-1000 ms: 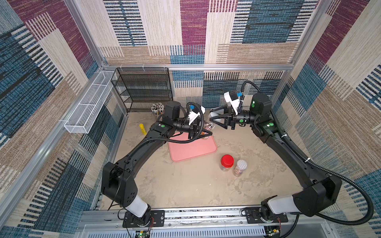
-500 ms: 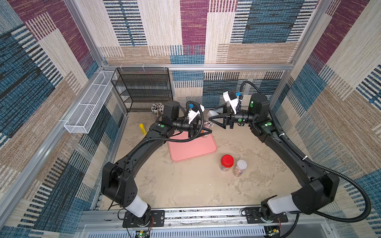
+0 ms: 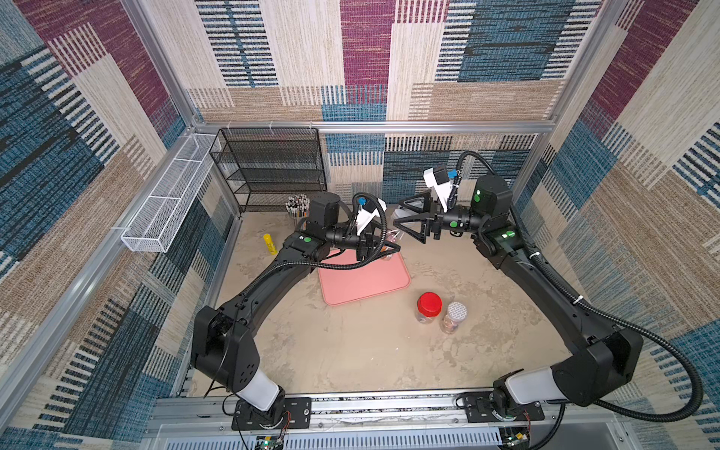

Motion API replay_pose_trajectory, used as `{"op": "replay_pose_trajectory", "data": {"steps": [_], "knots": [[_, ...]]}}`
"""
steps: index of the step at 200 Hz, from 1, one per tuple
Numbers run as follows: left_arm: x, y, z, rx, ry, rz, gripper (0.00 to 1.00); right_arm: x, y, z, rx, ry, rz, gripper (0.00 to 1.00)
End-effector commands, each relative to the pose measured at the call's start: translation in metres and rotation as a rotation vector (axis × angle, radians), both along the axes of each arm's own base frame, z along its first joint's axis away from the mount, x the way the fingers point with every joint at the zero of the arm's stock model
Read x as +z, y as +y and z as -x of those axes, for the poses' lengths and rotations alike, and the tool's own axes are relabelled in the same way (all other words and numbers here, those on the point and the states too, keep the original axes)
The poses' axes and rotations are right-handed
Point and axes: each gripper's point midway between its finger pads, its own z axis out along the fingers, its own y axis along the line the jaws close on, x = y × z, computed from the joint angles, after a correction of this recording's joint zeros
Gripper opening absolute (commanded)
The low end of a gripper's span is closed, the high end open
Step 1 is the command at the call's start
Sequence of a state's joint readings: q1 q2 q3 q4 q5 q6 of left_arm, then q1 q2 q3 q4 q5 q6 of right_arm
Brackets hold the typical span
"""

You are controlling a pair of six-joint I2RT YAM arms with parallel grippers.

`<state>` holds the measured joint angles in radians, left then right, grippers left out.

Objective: Pour the candies out of the jar
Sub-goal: Unscrew the lid from the jar.

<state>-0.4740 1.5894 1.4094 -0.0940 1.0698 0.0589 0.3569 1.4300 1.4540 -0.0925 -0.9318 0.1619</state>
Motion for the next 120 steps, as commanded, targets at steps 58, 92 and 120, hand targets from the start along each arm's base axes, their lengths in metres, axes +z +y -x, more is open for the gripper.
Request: {"op": "replay_pose_trajectory", "data": {"steps": [58, 92, 120], "knots": [[0.000, 0.001, -0.009, 0.051, -0.044, -0.007, 0.00, -0.008, -0.011, -0.028, -0.211, 0.154, -0.006, 1.00], [-0.003, 0.000, -0.012, 0.063, -0.037, -0.015, 0.00, -0.016, -0.002, -0.025, -0.215, 0.167, 0.017, 0.98], [-0.004, 0.001, -0.014, 0.069, -0.035, -0.018, 0.00, -0.023, -0.002, -0.027, -0.236, 0.184, 0.030, 0.95]]}}
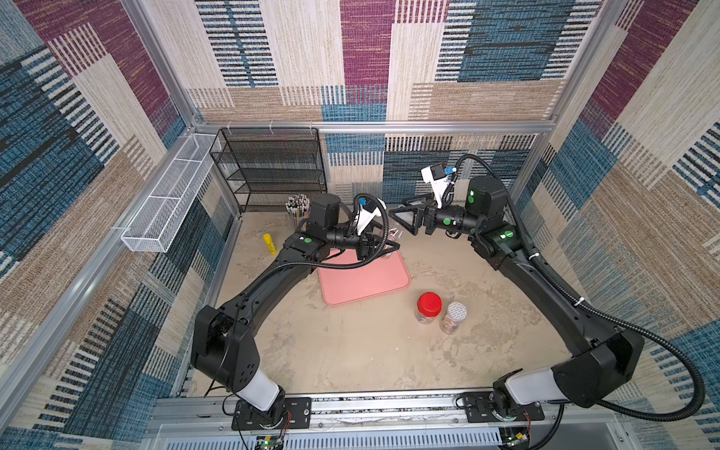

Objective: Pour the candies out of the jar
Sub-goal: Unscrew the lid from the jar.

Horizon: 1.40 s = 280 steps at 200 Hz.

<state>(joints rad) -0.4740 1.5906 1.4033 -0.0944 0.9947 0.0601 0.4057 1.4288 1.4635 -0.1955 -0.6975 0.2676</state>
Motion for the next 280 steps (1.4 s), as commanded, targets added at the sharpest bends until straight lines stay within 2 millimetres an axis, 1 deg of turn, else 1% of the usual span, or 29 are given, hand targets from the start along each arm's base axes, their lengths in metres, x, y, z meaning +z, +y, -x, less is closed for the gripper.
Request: {"op": "replay_pose_trajectory", "data": {"steps": [1, 73, 127, 148, 181, 202, 211, 217, 232, 242, 259, 280], "knots": [[0.003, -0.001, -0.001, -0.001, -0.030, 0.008, 0.00, -0.005, -0.003, -0.006, -0.043, 0.011, 0.012, 0.95], [0.003, 0.000, -0.003, 0.012, -0.032, 0.006, 0.00, -0.007, -0.004, -0.007, -0.059, 0.016, 0.013, 0.76], [0.000, 0.000, -0.007, 0.028, -0.024, 0.000, 0.00, -0.003, -0.005, -0.006, -0.065, 0.014, 0.006, 0.62], [-0.002, -0.001, -0.008, 0.030, -0.018, -0.002, 0.00, -0.002, -0.007, -0.007, -0.078, 0.009, 0.006, 0.59], [-0.005, -0.001, -0.008, 0.030, -0.009, -0.007, 0.00, 0.005, -0.009, -0.008, -0.092, -0.010, 0.005, 0.56], [-0.006, -0.001, -0.008, 0.032, -0.007, -0.009, 0.00, 0.007, -0.008, -0.007, -0.084, -0.016, 0.008, 0.56], [-0.006, 0.000, -0.008, 0.032, -0.008, -0.009, 0.00, 0.006, -0.007, -0.006, -0.074, -0.015, 0.009, 0.58], [-0.005, 0.000, -0.008, 0.034, -0.011, -0.008, 0.00, 0.005, -0.007, -0.007, -0.071, -0.012, 0.011, 0.63], [-0.004, 0.000, -0.008, 0.035, -0.016, -0.008, 0.00, 0.000, -0.007, -0.007, -0.076, -0.008, 0.024, 0.78], [-0.003, 0.000, -0.008, 0.037, -0.021, -0.008, 0.00, -0.002, -0.008, -0.007, -0.081, -0.008, 0.028, 0.85], [-0.001, 0.000, -0.009, 0.039, -0.024, -0.007, 0.00, -0.006, -0.007, -0.005, -0.077, -0.004, 0.031, 0.87], [-0.001, 0.000, -0.009, 0.038, -0.025, -0.004, 0.00, -0.013, -0.005, -0.005, -0.071, 0.013, 0.038, 0.87]]}}
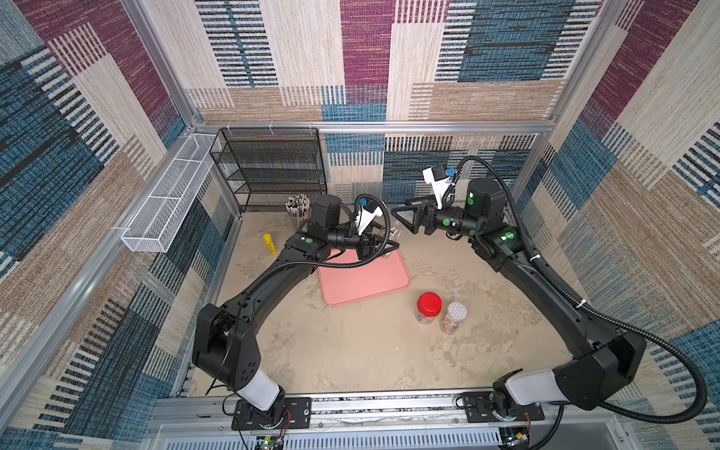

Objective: Pour the candies out of the jar
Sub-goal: Unscrew the lid from the jar.

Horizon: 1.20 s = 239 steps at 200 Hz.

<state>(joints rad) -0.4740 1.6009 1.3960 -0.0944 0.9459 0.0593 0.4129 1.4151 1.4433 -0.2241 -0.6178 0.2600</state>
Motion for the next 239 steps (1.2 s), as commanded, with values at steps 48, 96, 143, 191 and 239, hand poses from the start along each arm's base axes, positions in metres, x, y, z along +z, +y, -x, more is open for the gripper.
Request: {"op": "replay_pose_trajectory", "data": {"steps": [48, 96, 143, 191, 239], "knots": [[0.009, -0.001, 0.000, -0.006, -0.032, 0.018, 0.00, -0.003, 0.005, 0.002, 0.026, 0.001, -0.005, 0.75], [0.008, -0.001, 0.000, -0.005, -0.030, 0.018, 0.00, -0.003, 0.007, 0.005, 0.040, 0.002, -0.012, 0.64], [0.004, 0.000, 0.001, -0.006, -0.023, 0.014, 0.00, 0.009, 0.003, 0.006, 0.030, -0.032, -0.015, 0.56], [0.002, 0.002, 0.002, -0.001, -0.026, 0.010, 0.00, 0.016, 0.002, 0.008, 0.071, -0.033, -0.029, 0.53], [-0.010, 0.006, -0.002, 0.040, -0.020, -0.016, 0.00, 0.003, -0.020, -0.013, -0.065, -0.050, 0.039, 0.52]]}}
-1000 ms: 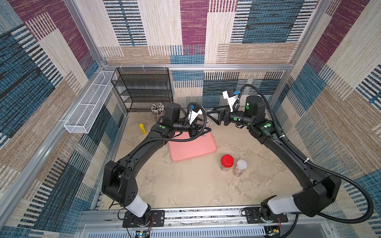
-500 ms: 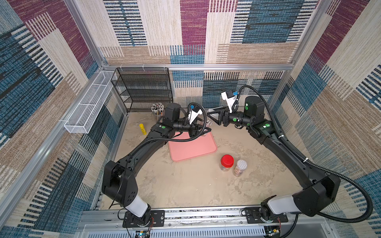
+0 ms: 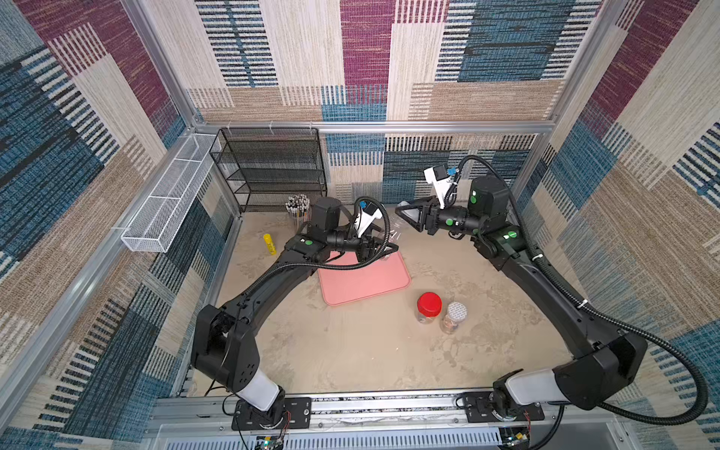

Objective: Pour the candies out of the jar
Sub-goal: Unscrew the lid from the jar, then place the lid at the center of the board.

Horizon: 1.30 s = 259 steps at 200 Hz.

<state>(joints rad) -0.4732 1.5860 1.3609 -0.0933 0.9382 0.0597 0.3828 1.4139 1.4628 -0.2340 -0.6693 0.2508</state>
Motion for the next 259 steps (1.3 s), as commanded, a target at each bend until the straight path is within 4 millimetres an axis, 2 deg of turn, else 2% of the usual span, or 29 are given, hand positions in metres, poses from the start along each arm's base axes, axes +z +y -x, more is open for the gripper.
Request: {"op": "replay_pose_trajectory", "data": {"steps": [1, 18, 38, 66, 81, 110, 135, 165, 217, 259], "knots": [[-0.002, 0.003, -0.006, 0.034, -0.036, -0.006, 0.00, -0.007, -0.015, -0.015, -0.093, -0.034, 0.050, 0.52], [-0.016, 0.008, -0.011, 0.082, -0.018, -0.033, 0.00, -0.029, -0.034, -0.032, -0.195, -0.014, 0.095, 0.52], [-0.037, 0.017, -0.020, 0.173, 0.005, -0.075, 0.00, -0.064, -0.055, -0.052, -0.324, 0.013, 0.167, 0.52], [-0.067, 0.034, -0.037, 0.329, 0.036, -0.153, 0.00, -0.131, -0.088, -0.077, -0.509, 0.088, 0.289, 0.53], [-0.078, 0.041, -0.043, 0.388, 0.044, -0.184, 0.00, -0.175, -0.107, -0.087, -0.605, 0.167, 0.359, 0.53], [-0.087, 0.044, -0.046, 0.417, 0.061, -0.190, 0.00, -0.240, -0.123, -0.099, -0.698, 0.278, 0.453, 0.53], [-0.093, 0.044, -0.047, 0.422, 0.073, -0.201, 0.00, -0.278, -0.131, -0.107, -0.745, 0.345, 0.490, 0.53], [-0.095, 0.045, -0.048, 0.429, 0.071, -0.211, 0.00, -0.307, -0.130, -0.113, -0.752, 0.405, 0.511, 0.53], [-0.096, 0.046, -0.048, 0.426, 0.070, -0.224, 0.00, -0.336, -0.126, -0.117, -0.736, 0.472, 0.531, 0.54], [-0.098, 0.047, -0.048, 0.428, 0.071, -0.230, 0.00, -0.352, -0.125, -0.111, -0.729, 0.512, 0.531, 0.63]]}}
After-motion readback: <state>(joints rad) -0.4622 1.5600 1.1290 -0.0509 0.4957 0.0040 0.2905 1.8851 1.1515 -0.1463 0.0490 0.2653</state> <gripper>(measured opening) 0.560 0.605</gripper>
